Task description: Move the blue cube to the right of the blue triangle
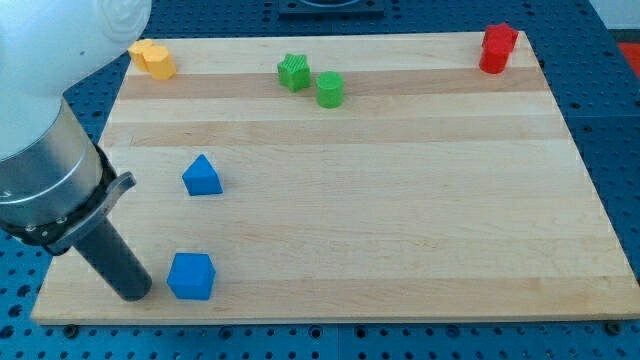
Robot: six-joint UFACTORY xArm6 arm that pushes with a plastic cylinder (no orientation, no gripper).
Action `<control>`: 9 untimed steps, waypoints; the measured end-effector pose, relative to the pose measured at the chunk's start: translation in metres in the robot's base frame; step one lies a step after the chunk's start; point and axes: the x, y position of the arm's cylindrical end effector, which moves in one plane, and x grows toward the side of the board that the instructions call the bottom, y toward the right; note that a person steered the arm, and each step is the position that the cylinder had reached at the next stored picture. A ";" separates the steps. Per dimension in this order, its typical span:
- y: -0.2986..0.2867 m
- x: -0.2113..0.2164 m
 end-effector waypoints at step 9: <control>0.124 0.000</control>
